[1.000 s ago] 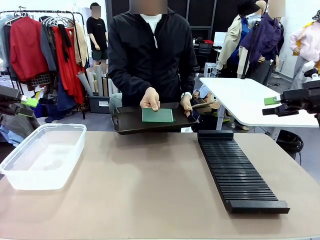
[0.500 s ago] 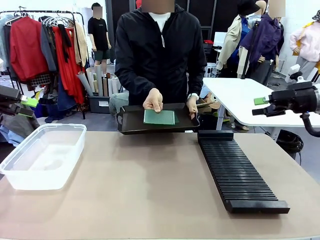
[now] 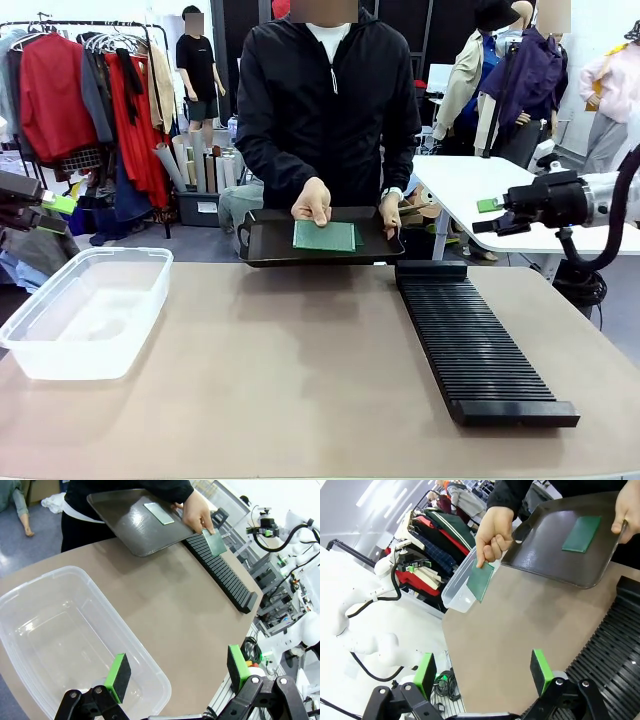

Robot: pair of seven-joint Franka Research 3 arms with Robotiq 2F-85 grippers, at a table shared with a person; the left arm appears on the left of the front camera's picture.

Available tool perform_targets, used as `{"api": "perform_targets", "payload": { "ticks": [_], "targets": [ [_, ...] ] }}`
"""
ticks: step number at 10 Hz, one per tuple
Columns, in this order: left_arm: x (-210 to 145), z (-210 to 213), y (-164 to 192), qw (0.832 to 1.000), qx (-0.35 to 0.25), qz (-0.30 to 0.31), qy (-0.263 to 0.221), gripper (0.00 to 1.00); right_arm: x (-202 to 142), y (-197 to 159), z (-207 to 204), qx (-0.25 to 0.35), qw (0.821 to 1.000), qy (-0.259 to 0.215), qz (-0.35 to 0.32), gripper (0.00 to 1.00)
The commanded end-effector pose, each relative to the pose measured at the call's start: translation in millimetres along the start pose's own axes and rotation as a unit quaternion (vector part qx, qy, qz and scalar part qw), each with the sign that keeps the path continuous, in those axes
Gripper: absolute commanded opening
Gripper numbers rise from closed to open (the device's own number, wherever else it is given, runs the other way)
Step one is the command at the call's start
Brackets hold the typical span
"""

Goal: Sort PCBs into racks and boxes based on the side picked up.
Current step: Pick up the Blank PCB handed by the Human.

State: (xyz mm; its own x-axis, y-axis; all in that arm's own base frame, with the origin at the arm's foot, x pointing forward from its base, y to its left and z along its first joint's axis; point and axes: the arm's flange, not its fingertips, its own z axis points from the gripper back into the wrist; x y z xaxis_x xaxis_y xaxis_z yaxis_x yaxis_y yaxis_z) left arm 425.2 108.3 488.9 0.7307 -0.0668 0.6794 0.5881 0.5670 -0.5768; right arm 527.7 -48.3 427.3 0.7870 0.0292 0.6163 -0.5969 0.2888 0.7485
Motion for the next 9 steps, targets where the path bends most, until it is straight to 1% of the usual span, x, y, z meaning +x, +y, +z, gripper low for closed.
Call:
{"api": "perform_targets", "payload": {
  "ticks": [1,3,7,9],
  "targets": [
    [-0.1,1.1,-0.9,1.000,0.000,-0.001,-0.001,1.00,14.3,-14.4,-10.0,0.021,1.000,-0.007,0.015,1.00],
    [-0.1,1.1,-0.9,1.000,0.000,-0.001,-0.001,1.00,25.1,-30.0,-30.1,0.032,0.999,-0.003,0.013,1.00],
    [-0.1,1.1,-0.9,1.000,0.000,-0.001,-0.001,1.00,41.2,-54.0,-68.8,0.054,0.998,-0.016,0.015,1.00],
    [-0.1,1.1,-0.9,1.000,0.000,-0.001,-0.001,1.00,46.9,-65.1,-89.2,0.057,0.998,-0.013,0.010,1.00]
  ]
}}
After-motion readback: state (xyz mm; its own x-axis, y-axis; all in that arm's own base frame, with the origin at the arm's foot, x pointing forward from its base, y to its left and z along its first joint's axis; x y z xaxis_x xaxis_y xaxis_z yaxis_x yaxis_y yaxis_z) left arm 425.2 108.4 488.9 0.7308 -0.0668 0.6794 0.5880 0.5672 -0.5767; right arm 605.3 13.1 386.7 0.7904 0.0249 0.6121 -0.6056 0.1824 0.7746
